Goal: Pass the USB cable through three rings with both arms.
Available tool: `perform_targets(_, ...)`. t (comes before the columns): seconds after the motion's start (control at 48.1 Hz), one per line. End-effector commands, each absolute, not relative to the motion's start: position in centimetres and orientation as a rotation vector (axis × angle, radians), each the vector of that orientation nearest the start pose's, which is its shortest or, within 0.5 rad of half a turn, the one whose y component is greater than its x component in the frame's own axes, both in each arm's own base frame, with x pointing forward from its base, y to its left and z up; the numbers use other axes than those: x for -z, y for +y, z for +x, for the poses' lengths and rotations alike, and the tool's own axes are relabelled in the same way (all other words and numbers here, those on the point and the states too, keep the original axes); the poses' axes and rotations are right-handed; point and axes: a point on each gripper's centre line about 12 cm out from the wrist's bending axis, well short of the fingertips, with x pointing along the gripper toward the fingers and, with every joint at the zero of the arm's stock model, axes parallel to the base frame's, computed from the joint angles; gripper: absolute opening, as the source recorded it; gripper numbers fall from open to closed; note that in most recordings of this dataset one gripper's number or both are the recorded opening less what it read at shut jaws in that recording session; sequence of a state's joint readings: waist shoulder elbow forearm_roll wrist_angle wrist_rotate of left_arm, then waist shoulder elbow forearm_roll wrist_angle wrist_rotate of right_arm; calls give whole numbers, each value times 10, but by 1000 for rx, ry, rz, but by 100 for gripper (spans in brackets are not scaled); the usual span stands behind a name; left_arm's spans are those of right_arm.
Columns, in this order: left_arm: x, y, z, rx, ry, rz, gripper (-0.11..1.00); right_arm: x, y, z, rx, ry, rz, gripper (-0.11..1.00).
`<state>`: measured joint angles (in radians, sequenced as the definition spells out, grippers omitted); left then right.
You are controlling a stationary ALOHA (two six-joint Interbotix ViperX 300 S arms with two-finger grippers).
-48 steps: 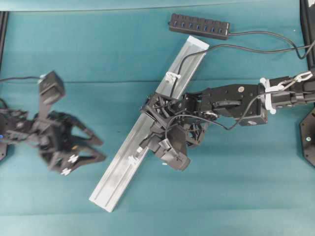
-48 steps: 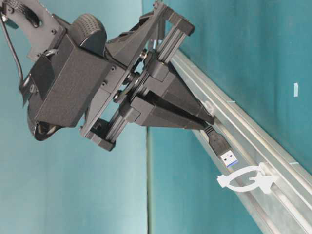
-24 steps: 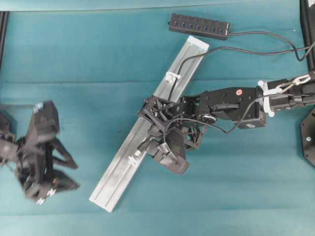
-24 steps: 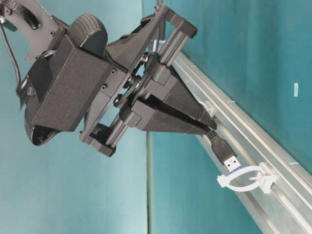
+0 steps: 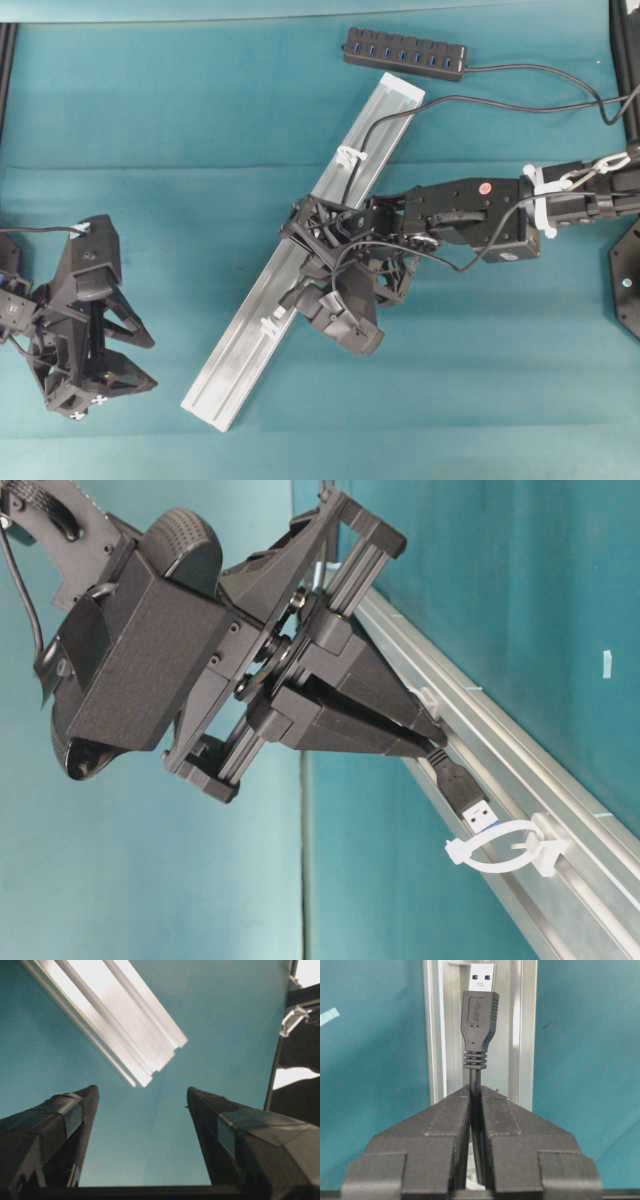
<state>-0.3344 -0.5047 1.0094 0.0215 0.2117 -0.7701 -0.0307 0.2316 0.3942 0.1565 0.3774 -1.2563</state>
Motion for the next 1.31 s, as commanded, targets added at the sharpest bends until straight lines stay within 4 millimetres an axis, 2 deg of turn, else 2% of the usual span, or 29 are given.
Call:
perform_targets(0.0, -204, -86, 249, 49, 763, -588, 80, -133, 2, 439, -573, 854, -970, 8)
perform_targets(0.353, -205, -87, 251, 54, 751, -594, 80, -136, 13, 450, -578, 827, -972, 8)
perform_targets(0.623, -200, -88, 259, 57, 733, -602, 80, -137, 26, 454, -595, 808, -975, 8)
perform_targets(0.956, -189, -72, 285, 23, 628, -632, 80, -141, 34, 467, -577, 787, -933, 8)
perform_targets(1.288, -173, -62, 314, -17, 610, -636, 80, -139, 38, 464, -592, 795, -935, 8)
